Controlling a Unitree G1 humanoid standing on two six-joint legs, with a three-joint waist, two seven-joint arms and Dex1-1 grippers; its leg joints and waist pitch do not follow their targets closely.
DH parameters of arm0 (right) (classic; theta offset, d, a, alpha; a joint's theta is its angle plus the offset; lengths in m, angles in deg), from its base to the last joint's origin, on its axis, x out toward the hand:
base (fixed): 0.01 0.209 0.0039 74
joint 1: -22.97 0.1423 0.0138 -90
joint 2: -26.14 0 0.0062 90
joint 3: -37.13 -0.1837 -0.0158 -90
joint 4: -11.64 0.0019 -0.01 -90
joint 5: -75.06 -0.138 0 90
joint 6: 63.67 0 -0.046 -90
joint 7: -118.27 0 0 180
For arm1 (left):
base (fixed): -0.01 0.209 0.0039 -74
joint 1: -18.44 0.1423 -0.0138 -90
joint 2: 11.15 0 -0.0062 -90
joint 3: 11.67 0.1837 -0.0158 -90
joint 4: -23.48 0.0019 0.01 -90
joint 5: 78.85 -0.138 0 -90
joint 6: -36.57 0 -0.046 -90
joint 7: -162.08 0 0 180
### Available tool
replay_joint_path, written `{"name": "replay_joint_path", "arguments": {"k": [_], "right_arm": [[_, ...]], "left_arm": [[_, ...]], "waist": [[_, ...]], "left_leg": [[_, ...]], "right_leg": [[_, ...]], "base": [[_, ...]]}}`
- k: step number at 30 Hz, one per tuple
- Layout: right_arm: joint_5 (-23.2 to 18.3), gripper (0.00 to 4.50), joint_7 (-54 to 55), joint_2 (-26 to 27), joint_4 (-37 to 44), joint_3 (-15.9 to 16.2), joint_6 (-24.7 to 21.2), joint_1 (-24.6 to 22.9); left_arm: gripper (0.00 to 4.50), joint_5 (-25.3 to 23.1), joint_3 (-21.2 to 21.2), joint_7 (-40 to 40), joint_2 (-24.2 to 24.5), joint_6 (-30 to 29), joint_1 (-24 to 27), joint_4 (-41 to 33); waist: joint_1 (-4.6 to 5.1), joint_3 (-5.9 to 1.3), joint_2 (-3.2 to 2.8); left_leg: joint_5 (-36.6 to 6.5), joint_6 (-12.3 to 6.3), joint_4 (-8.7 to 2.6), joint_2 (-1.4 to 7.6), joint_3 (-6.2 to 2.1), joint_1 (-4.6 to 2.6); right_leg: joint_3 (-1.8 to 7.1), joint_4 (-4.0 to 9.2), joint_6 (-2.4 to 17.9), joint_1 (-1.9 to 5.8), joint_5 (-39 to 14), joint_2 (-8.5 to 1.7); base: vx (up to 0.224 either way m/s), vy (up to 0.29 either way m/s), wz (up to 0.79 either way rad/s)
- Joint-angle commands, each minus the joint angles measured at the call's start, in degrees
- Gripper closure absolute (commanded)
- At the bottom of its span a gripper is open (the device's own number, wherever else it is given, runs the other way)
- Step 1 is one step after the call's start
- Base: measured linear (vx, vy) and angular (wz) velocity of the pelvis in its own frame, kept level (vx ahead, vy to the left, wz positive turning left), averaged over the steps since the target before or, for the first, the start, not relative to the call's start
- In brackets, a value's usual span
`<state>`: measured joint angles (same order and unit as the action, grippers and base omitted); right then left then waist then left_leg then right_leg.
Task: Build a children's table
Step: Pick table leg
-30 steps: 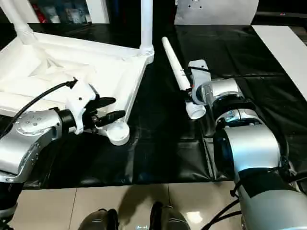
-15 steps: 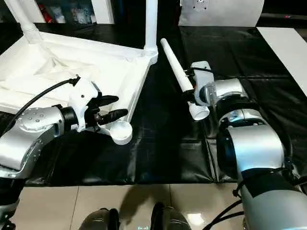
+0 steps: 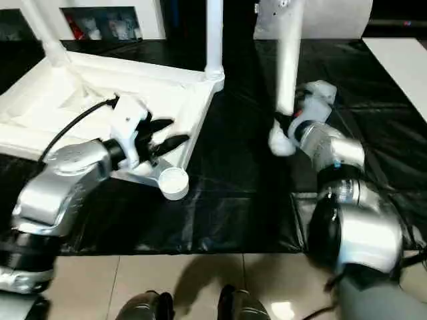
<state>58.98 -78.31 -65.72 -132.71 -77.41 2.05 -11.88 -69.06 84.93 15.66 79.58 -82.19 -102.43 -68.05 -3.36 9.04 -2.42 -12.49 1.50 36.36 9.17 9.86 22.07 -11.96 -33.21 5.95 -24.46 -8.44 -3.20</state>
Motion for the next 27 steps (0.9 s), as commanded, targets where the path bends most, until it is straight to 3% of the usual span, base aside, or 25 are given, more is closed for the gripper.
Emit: {"name": "replay_joint_path", "arguments": {"k": [1, 2, 3, 4, 6, 8, 9, 11, 12, 14, 15, 16, 18, 19, 21, 23, 27], "right_arm": [[-6.1, 2.64, -3.6, 2.2, 12.3, -2.9, -3.1, -2.7], [-7.9, 2.64, -4.8, 3.3, 16.9, -3.1, -3.8, -4.7], [-9.5, 2.64, -5.8, 4.2, 20.6, -3.2, -4.5, -6.3], [-13.9, 2.64, -8.5, 6.1, 28.9, -2.8, -6.7, -10.4], [-16.1, 2.64, -10.3, 6.9, 32.7, -2.0, -7.3, -12.5], [-20.2, 2.64, -12.5, 7.8, 38.6, 0.1, -8.9, -16.2], [-21.8, 2.64, -13.9, 8.4, 41.6, 1.3, -10.1, -18.2], [-23.2, 2.64, -15.8, 9.4, 46.1, 3.1, -12.1, -20.8], [-23.6, 2.64, -16.5, 9.8, 47.3, 3.6, -12.9, -21.4], [-24.5, 2.64, -17.4, 11.0, 50.7, 4.8, -15.0, -23.1], [-24.8, 2.64, -17.6, 11.4, 51.5, 5.2, -15.4, -23.5], [-24.8, 2.64, -17.6, 11.4, 51.5, 5.2, -15.4, -23.5], [-25.3, 2.64, -18.0, 12.1, 52.8, 6.8, -16.0, -24.5], [-25.3, 2.64, -18.1, 12.3, 52.9, 7.0, -16.1, -24.6], [-26.8, 2.64, -18.6, 13.0, 54.4, 8.9, -16.5, -25.9], [-27.7, 2.64, -18.8, 13.1, 55.2, 9.6, -16.7, -26.6], [-28.1, 2.64, -19.8, 13.6, 57.0, 10.3, -17.8, -28.2]], "left_arm": [[1.98, 0.0, -1.6, -2.1, -1.3, -0.2, -1.5, 0.7], [1.98, 0.5, -2.3, -2.7, -2.1, -0.5, -2.1, 1.1], [1.98, 1.1, -2.9, -3.3, -2.8, -0.8, -2.7, 1.5], [1.98, 2.6, -4.5, -4.6, -4.4, -1.8, -4.2, 2.4], [1.64, 3.7, -5.1, -4.7, -5.1, -1.8, -5.0, 3.0], [1.58, 5.8, -5.9, -4.6, -6.4, -2.2, -6.5, 3.6], [1.46, 7.3, -6.6, -4.6, -7.6, -2.7, -7.5, 3.7], [1.19, 10.1, -7.9, -4.8, -9.8, -4.0, -8.9, 3.7], [1.19, 11.3, -8.5, -4.8, -10.9, -4.4, -9.5, 3.8], [0.98, 14.3, -10.3, -5.3, -13.4, -5.9, -11.0, 4.3], [0.86, 15.3, -11.0, -5.6, -14.2, -6.5, -11.4, 4.5], [0.86, 15.3, -11.0, -5.6, -14.2, -6.5, -11.4, 4.5], [0.68, 16.8, -12.1, -6.5, -15.3, -7.4, -12.1, 5.1], [0.47, 17.3, -12.4, -6.6, -15.5, -7.7, -12.2, 5.1], [0.42, 20.8, -14.7, -7.6, -16.8, -9.9, -12.6, 5.4], [0.24, 22.8, -15.7, -7.5, -17.1, -11.5, -12.7, 5.3], [0.02, 27.3, -18.1, -7.4, -17.9, -15.3, -13.1, 4.4]], "waist": [[-0.46, -6.85, -0.01], [-0.55, -7.31, -0.3], [-0.58, -7.14, -0.19], [-0.82, -7.43, -0.25], [-0.9, -7.84, -0.33], [-1.34, -7.85, -0.42], [-1.57, -8.22, -0.63], [-2.15, -8.38, -0.46], [-2.49, -8.4, -0.58], [-2.66, -9.09, 0.22], [-2.98, -9.05, -0.17], [-2.83, -8.86, -0.19], [-3.05, -9.24, -0.14], [-3.2, -9.35, -0.67], [-3.19, -9.66, -0.85], [-3.31, -9.87, -0.93], [-4.02, -10.05, -0.8]], "left_leg": [[1.5, -10.48, -3.3, 4.66, -2.8, -0.14], [2.0, -10.43, -3.18, 4.68, -2.95, -0.1], [2.2, -10.75, -3.24, 4.66, -2.86, -0.13], [2.5, -11.27, -3.19, 4.76, -2.85, -0.33], [2.6, -11.21, -3.17, 4.66, -2.92, -0.13], [1.5, -10.17, -3.2, 3.9, -2.43, -0.31], [1.3, -9.8, -3.21, 4.03, -2.48, -0.36], [0.9, -8.6, -3.31, 4.07, -2.34, -0.49], [0.6, -8.3, -3.32, 4.06, -2.35, -0.63], [0.5, -7.5, -3.35, 4.14, -2.37, -0.48], [0.2, -7.22, -3.37, 3.99, -2.33, -0.52], [-0.3, -7.08, -3.46, 4.05, -2.27, -0.47], [-0.6, -6.63, -3.5, 4.07, -2.34, -0.65], [-0.6, -6.57, -3.51, 4.17, -2.51, -0.72], [-0.8, -6.86, -3.7, 5.34, -3.03, -0.93], [-1.3, -7.03, -3.71, 5.74, -3.24, -1.09], [-0.8, -5.86, -3.62, 4.57, -2.52, -0.82]], "right_leg": [[5.32, 3.74, 1.6, 5.67, -9.7, -6.79], [5.11, 3.47, 1.6, 5.87, -9.4, -6.75], [5.17, 3.79, 1.1, 5.73, -9.2, -6.57], [5.08, 3.8, 0.5, 5.55, -8.7, -6.55], [4.91, 3.82, 0.0, 5.84, -9.5, -6.52], [4.84, 4.81, -2.3, 5.66, -13.8, -6.37], [4.8, 4.88, -2.8, 5.77, -14.9, -6.48], [4.62, 5.5, -5.2, 5.66, -17.5, -6.22], [4.51, 5.63, -5.5, 5.51, -18.2, -6.36], [4.44, 5.67, -7.0, 5.78, -19.4, -6.48], [4.38, 5.86, -7.8, 5.63, -20.2, -6.58], [4.26, 6.18, -8.4, 5.53, -21.3, -6.47], [4.17, 6.25, -9.8, 5.63, -22.0, -6.5], [4.15, 6.32, -10.7, 5.45, -21.6, -6.51], [4.22, 6.14, -10.2, 5.31, -19.6, -6.77], [4.39, 6.02, -9.7, 5.2, -19.4, -7.04], [4.51, 6.22, -8.6, 5.39, -20.4, -7.26]], "base": [[0.0, 0.0, 0.0], [0.0, 0.0, 0.0], [0.0, 0.0, 0.0], [0.0, 0.0, 0.0], [0.0, 0.0, 0.0], [0.0, 0.0, 0.0], [0.0, 0.0, 0.0], [0.0, 0.0, 0.0], [0.0, 0.0, 0.0], [0.0, 0.0, 0.0], [0.0, 0.0, 0.0], [0.0, 0.0, 0.0], [0.0, 0.0, 0.0], [0.0, 0.0, 0.0], [0.0, 0.0, 0.0], [0.0, 0.0, 0.0], [0.0, 0.0, 0.0]]}}
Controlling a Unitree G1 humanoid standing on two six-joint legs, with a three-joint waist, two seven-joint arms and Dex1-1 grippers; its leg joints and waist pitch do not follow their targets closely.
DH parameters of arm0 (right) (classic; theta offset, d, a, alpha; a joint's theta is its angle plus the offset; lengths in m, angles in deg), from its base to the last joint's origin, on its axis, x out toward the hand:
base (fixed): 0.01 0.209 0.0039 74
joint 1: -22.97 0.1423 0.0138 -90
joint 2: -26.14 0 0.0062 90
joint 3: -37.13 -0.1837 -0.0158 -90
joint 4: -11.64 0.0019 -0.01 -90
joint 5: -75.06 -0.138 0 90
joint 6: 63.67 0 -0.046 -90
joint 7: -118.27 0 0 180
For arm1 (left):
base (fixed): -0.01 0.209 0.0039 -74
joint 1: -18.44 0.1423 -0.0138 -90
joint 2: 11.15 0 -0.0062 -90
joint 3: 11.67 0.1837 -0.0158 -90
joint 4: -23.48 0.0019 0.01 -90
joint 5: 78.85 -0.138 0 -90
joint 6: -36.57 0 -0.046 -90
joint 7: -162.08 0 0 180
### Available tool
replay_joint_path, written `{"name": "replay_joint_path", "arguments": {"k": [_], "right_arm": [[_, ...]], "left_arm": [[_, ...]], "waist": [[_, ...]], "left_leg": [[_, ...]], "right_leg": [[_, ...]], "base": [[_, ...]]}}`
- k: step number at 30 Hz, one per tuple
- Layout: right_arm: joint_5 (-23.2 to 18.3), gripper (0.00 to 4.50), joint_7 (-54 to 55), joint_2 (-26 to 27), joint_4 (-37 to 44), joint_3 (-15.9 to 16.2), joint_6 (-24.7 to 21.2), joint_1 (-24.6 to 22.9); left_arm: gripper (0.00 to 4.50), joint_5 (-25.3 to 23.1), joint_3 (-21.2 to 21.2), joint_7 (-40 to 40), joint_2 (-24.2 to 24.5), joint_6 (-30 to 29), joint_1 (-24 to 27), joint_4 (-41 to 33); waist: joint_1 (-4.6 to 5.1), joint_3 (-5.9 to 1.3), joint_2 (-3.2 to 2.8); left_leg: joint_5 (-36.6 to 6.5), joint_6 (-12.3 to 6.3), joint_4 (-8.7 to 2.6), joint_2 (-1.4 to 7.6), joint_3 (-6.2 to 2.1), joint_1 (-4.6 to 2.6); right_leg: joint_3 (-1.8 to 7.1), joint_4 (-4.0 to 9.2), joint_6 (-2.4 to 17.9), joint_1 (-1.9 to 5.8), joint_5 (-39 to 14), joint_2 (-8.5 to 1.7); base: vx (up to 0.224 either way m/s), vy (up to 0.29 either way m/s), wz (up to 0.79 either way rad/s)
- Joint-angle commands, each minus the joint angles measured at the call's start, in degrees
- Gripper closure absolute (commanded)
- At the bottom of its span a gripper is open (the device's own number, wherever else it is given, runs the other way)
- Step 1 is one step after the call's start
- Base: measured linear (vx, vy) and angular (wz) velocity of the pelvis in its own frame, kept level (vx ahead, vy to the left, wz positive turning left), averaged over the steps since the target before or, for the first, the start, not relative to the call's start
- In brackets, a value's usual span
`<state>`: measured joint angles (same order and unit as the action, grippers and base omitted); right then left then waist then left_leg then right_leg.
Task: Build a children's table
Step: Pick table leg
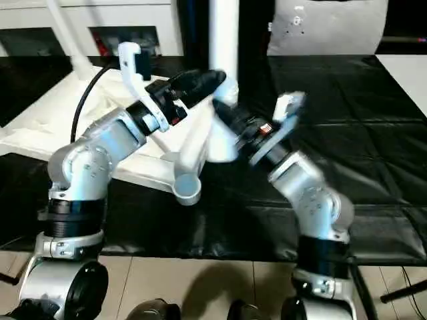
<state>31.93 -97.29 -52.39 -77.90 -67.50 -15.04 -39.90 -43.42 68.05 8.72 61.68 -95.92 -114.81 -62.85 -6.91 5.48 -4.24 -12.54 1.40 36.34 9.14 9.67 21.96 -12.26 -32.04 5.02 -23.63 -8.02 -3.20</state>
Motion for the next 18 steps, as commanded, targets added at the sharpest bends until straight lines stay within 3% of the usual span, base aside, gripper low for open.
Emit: {"name": "replay_joint_path", "arguments": {"k": [1, 3, 8, 11, 14, 18], "right_arm": [[-1.2, 2.64, -1.3, 0.1, 2.5, 0.7, -0.9, -0.5], [-1.6, 2.64, -1.8, -0.2, 3.1, 1.3, -1.2, -0.9], [-2.7, 2.64, -3.1, -1.2, 3.6, 2.4, -1.1, -1.4], [-2.9, 2.64, -4.1, -2.0, 3.4, 2.2, -1.3, -1.4], [-1.1, 2.64, -3.4, -2.0, 3.3, 2.5, 0.5, -1.3], [2.5, 2.64, -1.7, -2.1, 3.1, 5.6, 3.2, -1.0]], "left_arm": [[0.01, 2.1, -1.0, -0.2, 0.2, -2.2, -0.6, -1.2], [0.0, 2.9, -0.8, -0.1, 0.3, -3.2, -0.3, -1.6], [0.0, 3.5, -0.5, -0.7, -0.4, -3.4, -0.1, -1.3], [0.17, 5.3, -1.8, -1.2, -1.3, -3.1, -0.5, -0.5], [0.38, 3.8, -1.4, -1.7, -1.0, -1.6, -0.2, -0.2], [0.77, -1.1, 0.7, -3.5, -0.5, 2.7, -0.1, 0.3]], "waist": [[-0.55, -6.53, 1.03], [-0.76, -6.6, 1.14], [-1.49, -6.67, 1.18], [-1.68, -6.7, 1.69], [-1.57, -6.68, 1.79], [-1.13, -6.54, 2.22]], "left_leg": [[-0.5, -5.81, -3.66, 4.69, -2.43, -0.7], [-0.2, -6.03, -3.68, 5.15, -2.64, -0.85], [0.1, -6.06, -3.72, 5.25, -2.63, -0.83], [-0.1, -5.73, -3.67, 4.95, -2.38, -0.64], [-0.5, -5.68, -3.74, 5.0, -2.5, -0.71], [-1.1, -4.86, -3.78, 4.47, -2.28, -0.61]], "right_leg": [[4.79, 5.05, -7.8, 4.57, -20.7, -7.18], [4.86, 4.92, -8.4, 4.4, -20.1, -7.17], [4.99, 4.78, -9.0, 4.41, -19.4, -7.26], [4.87, 4.97, -9.7, 4.61, -20.3, -7.25], [4.82, 5.12, -10.8, 4.5, -20.8, -7.18], [4.55, 5.57, -13.1, 4.56, -22.4, -6.85]], "base": [[0.0, 0.0, 0.0], [0.0, 0.0, 0.0], [0.0, 0.0, 0.0], [0.0, 0.0, 0.0], [0.0, 0.0, 0.0], [0.0, 0.0, 0.0]]}}
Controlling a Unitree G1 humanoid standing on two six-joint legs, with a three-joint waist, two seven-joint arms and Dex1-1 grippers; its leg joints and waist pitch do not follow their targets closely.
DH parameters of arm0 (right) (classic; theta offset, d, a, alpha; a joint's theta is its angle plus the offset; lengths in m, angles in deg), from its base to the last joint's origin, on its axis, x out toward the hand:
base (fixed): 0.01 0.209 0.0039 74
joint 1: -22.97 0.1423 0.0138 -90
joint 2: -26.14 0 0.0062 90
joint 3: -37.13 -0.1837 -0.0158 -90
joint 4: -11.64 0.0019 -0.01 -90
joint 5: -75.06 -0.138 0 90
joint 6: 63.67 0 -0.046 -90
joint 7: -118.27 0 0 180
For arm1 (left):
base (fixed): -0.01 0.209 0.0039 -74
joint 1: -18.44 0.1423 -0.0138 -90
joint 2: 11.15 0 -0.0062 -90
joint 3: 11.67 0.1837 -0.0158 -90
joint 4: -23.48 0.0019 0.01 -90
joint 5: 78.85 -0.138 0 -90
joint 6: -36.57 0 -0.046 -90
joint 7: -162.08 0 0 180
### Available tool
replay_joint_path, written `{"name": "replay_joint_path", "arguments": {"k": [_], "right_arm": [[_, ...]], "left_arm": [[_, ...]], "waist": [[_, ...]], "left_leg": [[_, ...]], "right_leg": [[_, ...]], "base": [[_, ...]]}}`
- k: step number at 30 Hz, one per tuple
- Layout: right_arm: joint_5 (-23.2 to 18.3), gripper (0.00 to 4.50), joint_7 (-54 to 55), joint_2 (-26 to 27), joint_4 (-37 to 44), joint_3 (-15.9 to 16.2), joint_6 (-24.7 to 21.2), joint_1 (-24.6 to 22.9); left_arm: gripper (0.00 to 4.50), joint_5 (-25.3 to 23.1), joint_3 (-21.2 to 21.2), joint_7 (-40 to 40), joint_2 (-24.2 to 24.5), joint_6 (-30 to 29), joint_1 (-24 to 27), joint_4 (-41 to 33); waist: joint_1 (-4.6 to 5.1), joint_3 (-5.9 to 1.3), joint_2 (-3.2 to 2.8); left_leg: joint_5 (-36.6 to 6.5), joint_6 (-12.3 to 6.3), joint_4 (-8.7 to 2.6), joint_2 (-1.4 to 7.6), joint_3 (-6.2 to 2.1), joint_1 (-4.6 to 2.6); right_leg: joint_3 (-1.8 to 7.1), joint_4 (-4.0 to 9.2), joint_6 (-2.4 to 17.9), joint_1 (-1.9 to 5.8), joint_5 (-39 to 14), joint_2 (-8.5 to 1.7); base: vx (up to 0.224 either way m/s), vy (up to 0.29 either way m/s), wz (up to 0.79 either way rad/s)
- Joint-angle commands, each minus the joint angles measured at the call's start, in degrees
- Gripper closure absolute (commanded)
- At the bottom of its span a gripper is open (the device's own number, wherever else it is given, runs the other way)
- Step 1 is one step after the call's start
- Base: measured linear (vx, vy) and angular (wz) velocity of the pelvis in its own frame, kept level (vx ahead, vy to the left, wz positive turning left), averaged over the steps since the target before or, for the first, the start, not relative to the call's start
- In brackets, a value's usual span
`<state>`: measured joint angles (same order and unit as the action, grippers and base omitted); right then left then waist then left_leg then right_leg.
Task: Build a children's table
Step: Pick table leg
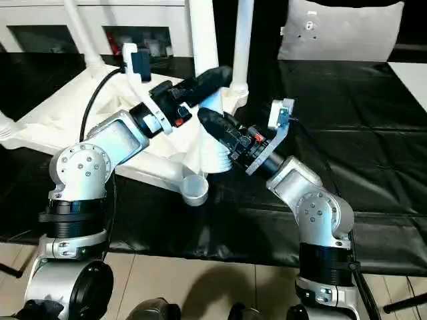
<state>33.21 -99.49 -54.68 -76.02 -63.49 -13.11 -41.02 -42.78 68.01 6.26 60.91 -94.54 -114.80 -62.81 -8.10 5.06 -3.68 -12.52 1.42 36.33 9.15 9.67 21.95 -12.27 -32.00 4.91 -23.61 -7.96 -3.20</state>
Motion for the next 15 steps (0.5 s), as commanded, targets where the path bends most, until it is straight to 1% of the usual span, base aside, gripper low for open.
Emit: {"name": "replay_joint_path", "arguments": {"k": [1, 2, 3, 4, 5, 6, 7, 8, 9, 10, 11, 12, 13, 14, 15], "right_arm": [[2.6, 2.64, 0.7, 0.1, 1.1, 2.5, 2.4, -0.2], [4.0, 2.64, 1.2, 0.1, 0.8, 3.3, 3.4, -0.4], [5.1, 2.64, 1.3, 0.1, 0.5, 4.0, 4.2, -0.5], [5.7, 2.64, 1.3, 0.3, 0.3, 4.6, 4.8, -0.8], [5.7, 2.64, 1.3, 0.3, 0.3, 4.6, 4.8, -0.8], [5.9, 2.64, 1.3, 0.4, 0.3, 4.7, 4.9, -1.0], [5.9, 2.64, 1.3, 0.4, 0.3, 4.7, 4.9, -1.0], [6.3, 2.64, 1.3, 0.4, 0.2, 5.2, 5.3, -1.3], [6.4, 2.64, 1.3, 0.4, 0.2, 5.3, 5.4, -1.4], [6.5, 2.64, 1.3, 0.3, 0.1, 5.4, 5.7, -1.4], [6.7, 2.64, 1.3, 0.2, -0.1, 5.4, 6.0, -1.3], [6.8, 2.64, 1.3, 0.2, -0.3, 5.4, 6.1, -1.2], [7.0, 2.64, 1.3, 0.2, -0.5, 5.5, 6.5, -1.2], [7.3, 2.64, 1.2, 0.3, -0.8, 5.6, 7.1, -1.2], [7.4, 2.64, 1.2, 0.3, -0.8, 5.7, 7.2, -1.2]], "left_arm": [[0.77, -2.5, 1.4, -1.2, 0.3, 1.9, 0.1, 0.0], [0.82, -3.9, 2.6, -1.6, 0.5, 3.3, 0.3, -0.2], [0.82, -6.0, 3.9, -2.2, 0.8, 5.1, 0.5, -0.1], [0.87, -9.4, 6.5, -2.3, 1.4, 8.3, 1.0, 0.2], [0.87, -9.4, 6.5, -2.3, 1.4, 8.3, 1.0, 0.2], [0.87, -11.2, 7.9, -2.2, 1.9, 10.0, 1.2, 0.5], [0.97, -11.3, 8.0, -2.2, 1.9, 10.1, 1.2, 0.5], [1.06, -13.9, 10.3, -1.7, 2.6, 12.4, 1.9, 0.5], [1.16, -14.5, 10.9, -1.7, 2.6, 13.0, 2.1, 0.5], [1.22, -15.3, 11.5, -1.7, 2.8, 13.7, 2.2, 0.6], [1.34, -15.5, 11.5, -1.7, 2.6, 14.1, 2.2, 1.0], [1.45, -15.7, 11.5, -1.8, 2.5, 14.4, 2.1, 1.2], [1.55, -16.2, 11.6, -2.1, 2.6, 15.1, 2.1, 1.5], [1.62, -16.9, 12.0, -2.0, 2.7, 16.1, 2.1, 1.9], [1.62, -17.1, 12.2, -2.0, 2.8, 16.3, 2.1, 2.0]], "waist": [[0.11, -6.18, 1.56], [0.11, -6.18, 1.56], [0.19, -6.2, 1.6], [0.22, -6.25, 1.65], [0.27, -6.23, 1.6], [0.36, -6.28, 1.62], [0.39, -6.32, 1.59], [0.34, -6.37, 1.42], [0.41, -6.4, 1.4], [0.45, -6.41, 1.36], [0.46, -6.5, 1.4], [0.42, -6.5, 1.29], [0.38, -6.49, 1.33], [0.32, -6.53, 1.36], [0.24, -6.57, 1.42]], "left_leg": [[-1.5, -4.82, -3.76, 4.62, -2.34, -0.68], [-1.5, -4.82, -3.76, 4.62, -2.34, -0.68], [-1.6, -5.01, -3.82, 4.86, -2.44, -0.78], [-1.6, -5.11, -3.87, 4.96, -2.63, -0.82], [-1.7, -5.13, -3.88, 5.03, -2.65, -0.8], [-1.9, -5.07, -3.89, 5.15, -2.62, -0.83], [-2.0, -5.13, -3.97, 5.48, -2.82, -0.94], [-2.1, -5.23, -3.99, 5.8, -3.0, -1.09], [-2.1, -5.2, -3.98, 5.94, -3.03, -1.13], [-2.0, -5.24, -4.0, 6.07, -3.09, -1.17], [-1.7, -5.21, -3.96, 6.05, -3.02, -1.08], [-1.6, -5.2, -3.94, 6.08, -3.01, -1.12], [-1.6, -5.2, -3.96, 6.09, -2.96, -1.17], [-1.5, -5.16, -3.95, 6.06, -2.89, -1.23], [-1.1, -5.12, -3.93, 5.97, -2.85, -1.14]], "right_leg": [[4.47, 5.53, -13.4, 4.5, -22.5, -6.85], [4.47, 5.53, -13.4, 4.5, -22.5, -6.85], [4.52, 5.58, -13.5, 4.43, -22.4, -6.87], [4.61, 5.56, -13.7, 4.37, -22.0, -6.97], [4.68, 5.51, -13.7, 4.36, -21.9, -6.99], [4.68, 5.49, -13.6, 4.39, -21.8, -7.06], [4.68, 5.44, -13.1, 4.41, -21.5, -7.16], [4.77, 5.37, -12.4, 4.32, -21.0, -7.35], [4.87, 5.29, -12.0, 4.26, -20.7, -7.45], [4.94, 5.16, -11.1, 4.3, -20.1, -7.61], [5.06, 4.96, -10.3, 4.4, -19.3, -7.79], [5.11, 4.94, -9.9, 4.35, -19.0, -7.8], [5.18, 4.93, -9.1, 4.33, -18.7, -7.91], [5.22, 4.89, -8.7, 4.3, -18.6, -7.93], [5.33, 4.71, -7.9, 4.42, -18.0, -8.02]], "base": [[0.0, 0.0, 0.0], [0.0, 0.0, 0.0], [0.0, 0.0, 0.0], [0.0, 0.0, 0.0], [0.0, 0.0, 0.0], [0.0, 0.0, 0.0], [0.0, 0.0, 0.0], [0.0, 0.0, 0.0], [0.0, 0.0, 0.0], [0.0, 0.0, 0.0], [0.0, 0.0, 0.0], [0.0, 0.0, 0.0], [0.0, 0.0, 0.0], [0.0, 0.0, 0.0], [0.0, 0.0, 0.0]]}}
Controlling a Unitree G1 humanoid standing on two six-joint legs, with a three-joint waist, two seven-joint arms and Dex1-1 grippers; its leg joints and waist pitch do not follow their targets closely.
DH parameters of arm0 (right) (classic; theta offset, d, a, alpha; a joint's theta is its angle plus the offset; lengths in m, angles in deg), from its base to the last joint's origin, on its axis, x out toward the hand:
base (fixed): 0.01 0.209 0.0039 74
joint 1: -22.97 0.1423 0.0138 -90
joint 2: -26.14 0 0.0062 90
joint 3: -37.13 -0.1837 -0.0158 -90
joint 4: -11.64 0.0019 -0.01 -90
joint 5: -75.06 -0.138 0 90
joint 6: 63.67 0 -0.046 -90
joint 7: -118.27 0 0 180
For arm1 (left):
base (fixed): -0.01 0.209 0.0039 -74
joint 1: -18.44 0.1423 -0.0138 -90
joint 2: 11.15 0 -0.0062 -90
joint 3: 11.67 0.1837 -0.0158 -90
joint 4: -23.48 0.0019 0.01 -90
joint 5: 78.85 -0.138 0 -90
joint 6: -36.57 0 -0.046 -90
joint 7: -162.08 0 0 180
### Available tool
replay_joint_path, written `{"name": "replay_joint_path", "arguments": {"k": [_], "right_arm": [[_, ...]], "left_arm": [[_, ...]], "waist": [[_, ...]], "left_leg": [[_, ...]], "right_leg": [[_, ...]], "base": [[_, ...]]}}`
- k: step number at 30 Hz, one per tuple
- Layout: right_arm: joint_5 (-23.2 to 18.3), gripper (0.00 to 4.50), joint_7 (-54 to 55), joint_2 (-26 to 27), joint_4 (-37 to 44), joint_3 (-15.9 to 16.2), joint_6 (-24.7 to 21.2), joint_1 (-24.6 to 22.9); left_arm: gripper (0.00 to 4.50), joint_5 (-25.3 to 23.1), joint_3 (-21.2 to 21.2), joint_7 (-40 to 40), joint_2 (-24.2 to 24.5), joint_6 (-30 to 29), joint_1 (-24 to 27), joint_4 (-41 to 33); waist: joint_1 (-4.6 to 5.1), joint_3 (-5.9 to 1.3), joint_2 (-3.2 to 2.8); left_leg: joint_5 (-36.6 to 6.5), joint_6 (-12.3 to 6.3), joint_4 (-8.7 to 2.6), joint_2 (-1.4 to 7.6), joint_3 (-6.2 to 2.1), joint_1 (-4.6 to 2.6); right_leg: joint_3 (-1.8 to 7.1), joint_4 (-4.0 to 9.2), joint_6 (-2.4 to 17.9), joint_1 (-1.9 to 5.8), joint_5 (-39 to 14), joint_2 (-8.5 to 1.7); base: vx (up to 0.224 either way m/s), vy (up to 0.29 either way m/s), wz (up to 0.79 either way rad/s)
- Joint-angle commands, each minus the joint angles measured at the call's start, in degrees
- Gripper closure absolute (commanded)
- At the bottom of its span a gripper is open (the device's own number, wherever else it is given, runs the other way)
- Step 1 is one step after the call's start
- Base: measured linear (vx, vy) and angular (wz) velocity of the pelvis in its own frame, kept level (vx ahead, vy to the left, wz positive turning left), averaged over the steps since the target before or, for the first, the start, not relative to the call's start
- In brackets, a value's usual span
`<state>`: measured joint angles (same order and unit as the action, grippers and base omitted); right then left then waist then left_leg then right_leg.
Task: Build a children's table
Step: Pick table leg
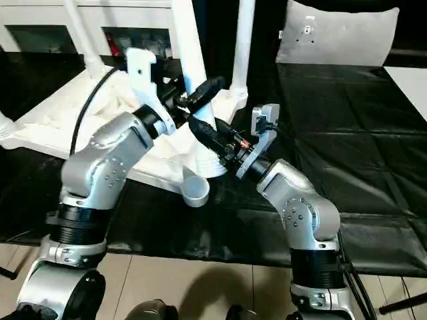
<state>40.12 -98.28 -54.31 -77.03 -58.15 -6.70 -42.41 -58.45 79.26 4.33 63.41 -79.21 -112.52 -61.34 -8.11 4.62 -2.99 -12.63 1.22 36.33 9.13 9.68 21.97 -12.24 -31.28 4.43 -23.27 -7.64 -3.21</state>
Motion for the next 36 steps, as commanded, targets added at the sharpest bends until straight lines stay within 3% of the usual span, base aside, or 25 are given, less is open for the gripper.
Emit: {"name": "replay_joint_path", "arguments": {"k": [1, 9, 16, 23, 24, 25, 29, 31, 33, 36], "right_arm": [[0.8, 2.64, 0.0, -0.1, 0.0, 0.5, 1.3, 0.2], [0.9, 2.64, -0.3, -0.4, 0.3, 1.0, 1.6, -0.2], [1.8, 2.64, -0.5, -1.0, 0.3, 1.6, 2.2, -0.2], [3.2, 2.64, -0.7, -2.8, 0.4, 2.7, 2.0, 0.9], [3.2, 2.08, -0.7, -3.0, 0.3, 2.7, 1.9, 1.1], [3.6, 1.94, -0.6, -3.5, 0.1, 2.8, 2.0, 1.3], [4.3, 1.6, -2.7, -6.1, -0.4, 3.0, 1.6, 2.1], [3.6, 1.48, -4.7, -8.4, -0.1, 3.4, -1.0, 2.7], [3.6, 1.17, -4.9, -9.0, 0.0, 3.6, -1.6, 2.8], [3.0, 1.08, -6.0, -11.1, 0.2, 4.7, -4.5, 3.5]], "left_arm": [[1.68, -2.2, 1.5, 0.2, 0.6, 2.2, -0.2, 0.9], [2.12, -2.6, 1.0, 0.0, 0.2, 4.2, -0.3, 2.0], [2.39, 3.8, -3.3, -1.1, -2.2, 1.1, -0.7, 2.0], [2.54, 5.1, -4.5, 1.3, 0.3, -0.1, -1.4, 3.6], [2.55, 5.5, -4.7, 1.8, 0.5, -0.3, -1.5, 3.8], [2.55, 6.2, -4.9, 2.6, 0.9, -0.6, -1.5, 3.9], [2.6, 7.7, -4.7, 6.0, 3.0, -1.8, -1.6, 4.1], [2.63, 7.4, -3.9, 8.0, 4.2, -1.6, -1.8, 4.4], [2.63, 7.4, -3.7, 8.3, 4.4, -1.5, -1.9, 4.5], [2.63, 8.0, -3.3, 9.7, 4.8, -1.7, -2.2, 4.3]], "waist": [[0.24, -6.11, 0.76], [0.35, -6.18, 0.88], [0.34, -6.2, 1.12], [0.3, -6.16, 1.19], [0.3, -6.17, 1.15], [0.32, -6.13, 1.16], [0.45, -6.09, 1.2], [0.4, -6.11, 1.28], [0.3, -6.16, 1.24], [0.04, -6.25, 1.27]], "left_leg": [[-0.8, -4.98, -3.93, 5.97, -2.86, -1.1], [-0.3, -5.36, -3.89, 6.12, -2.82, -1.13], [-0.3, -5.49, -3.81, 6.08, -2.66, -1.0], [0.0, -5.48, -3.85, 5.72, -2.51, -1.08], [0.2, -5.5, -3.84, 5.79, -2.58, -1.05], [0.0, -5.53, -3.86, 5.87, -2.58, -1.14], [-0.2, -5.4, -3.88, 5.72, -2.61, -1.1], [0.0, -5.54, -3.87, 5.62, -2.55, -1.16], [0.3, -5.7, -3.84, 5.8, -2.63, -1.23], [1.1, -6.04, -3.8, 6.07, -2.71, -1.24]], "right_leg": [[5.3, 3.97, -7.2, 4.07, -18.0, -7.97], [5.37, 3.79, -6.2, 4.13, -17.5, -7.99], [5.43, 3.65, -5.4, 4.2, -17.5, -8.04], [5.4, 3.87, -5.9, 4.23, -18.5, -7.92], [5.4, 3.75, -5.9, 4.23, -18.3, -7.89], [5.38, 3.82, -6.0, 4.14, -18.5, -7.86], [5.35, 3.78, -6.9, 4.22, -18.4, -7.79], [5.37, 3.79, -7.4, 4.26, -18.6, -7.7], [5.42, 3.7, -6.9, 4.15, -18.2, -7.75], [5.55, 3.46, -6.0, 4.21, -17.0, -7.84]], "base": [[0.0, 0.0, 0.0], [0.0, 0.0, 0.0], [0.0, 0.0, 0.0], [0.0, 0.0, 0.0], [0.0, 0.0, 0.0], [0.0, 0.0, 0.0], [0.0, 0.0, 0.0], [0.0, 0.0, 0.0], [0.0, 0.0, 0.0], [0.0, 0.0, 0.0]]}}
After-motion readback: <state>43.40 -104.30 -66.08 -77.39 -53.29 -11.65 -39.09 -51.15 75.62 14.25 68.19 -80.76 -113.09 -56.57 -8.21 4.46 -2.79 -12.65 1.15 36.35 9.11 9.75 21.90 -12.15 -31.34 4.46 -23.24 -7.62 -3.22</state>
